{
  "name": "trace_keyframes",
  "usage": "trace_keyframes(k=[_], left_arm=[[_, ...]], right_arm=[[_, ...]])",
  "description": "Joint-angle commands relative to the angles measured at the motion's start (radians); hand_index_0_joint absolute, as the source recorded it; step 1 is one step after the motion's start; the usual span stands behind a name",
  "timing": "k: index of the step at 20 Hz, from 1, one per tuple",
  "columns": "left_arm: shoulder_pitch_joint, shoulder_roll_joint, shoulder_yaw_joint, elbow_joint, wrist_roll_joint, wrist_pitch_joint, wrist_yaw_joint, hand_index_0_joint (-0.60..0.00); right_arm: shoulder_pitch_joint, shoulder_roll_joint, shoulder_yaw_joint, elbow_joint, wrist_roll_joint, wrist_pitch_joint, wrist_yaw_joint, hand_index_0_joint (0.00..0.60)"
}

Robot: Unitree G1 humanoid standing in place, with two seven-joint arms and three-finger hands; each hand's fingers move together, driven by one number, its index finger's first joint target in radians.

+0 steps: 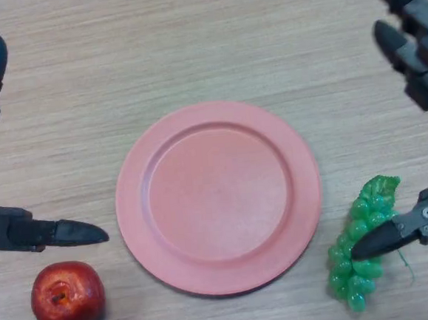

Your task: Pick up the green grapes and place it on the plate

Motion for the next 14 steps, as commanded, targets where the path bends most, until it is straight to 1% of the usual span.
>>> trace_keyframes(k=[1, 2, 4, 6, 7, 8, 9, 11, 12, 13, 14], left_arm=[[-0.011, 0.029, 0.044, -0.096, 0.008, -0.113, 0.027, 0.000], [-0.002, 0.018, 0.034, -0.110, 0.014, -0.109, 0.028, 0.000], [0.017, 0.000, 0.002, -0.120, 0.033, -0.123, 0.019, 0.000], [0.033, -0.007, 0.003, -0.166, 0.018, -0.074, 0.009, 0.000], [0.035, -0.007, 0.015, -0.178, 0.010, -0.064, 0.006, 0.000], [0.040, -0.005, 0.046, -0.179, -0.009, -0.060, -0.010, 0.000], [0.040, -0.003, 0.055, -0.165, -0.007, -0.068, -0.019, 0.000], [0.021, 0.012, 0.062, -0.116, 0.011, -0.099, -0.038, 0.000], [0.010, 0.024, 0.068, -0.097, 0.028, -0.108, -0.042, 0.000], [0.006, 0.027, 0.072, -0.089, 0.029, -0.108, -0.039, 0.000], [0.003, 0.028, 0.073, -0.067, 0.034, -0.110, -0.034, 0.000]], right_arm=[[0.006, -0.006, -0.028, -0.033, -0.001, -0.209, 0.025, 0.000], [0.032, 0.000, -0.017, -0.024, -0.007, -0.241, 0.046, 0.000], [0.051, 0.008, 0.007, -0.002, -0.034, -0.290, 0.064, 0.000], [0.058, 0.014, 0.016, -0.010, -0.042, -0.292, 0.071, 0.000], [0.059, 0.014, 0.016, -0.019, -0.038, -0.279, 0.076, 0.000], [0.059, 0.012, 0.015, -0.020, -0.031, -0.274, 0.088, 0.000], [0.065, 0.013, 0.016, -0.017, -0.027, -0.280, 0.095, 0.000], [0.090, 0.015, 0.031, -0.005, -0.020, -0.332, 0.132, 0.000], [0.103, 0.013, 0.025, 0.014, -0.007, -0.364, 0.161, 0.000], [0.107, 0.011, 0.016, 0.035, -0.007, -0.389, 0.175, 0.000], [0.106, 0.005, -0.004, 0.106, -0.023, -0.465, 0.201, 0.000]])
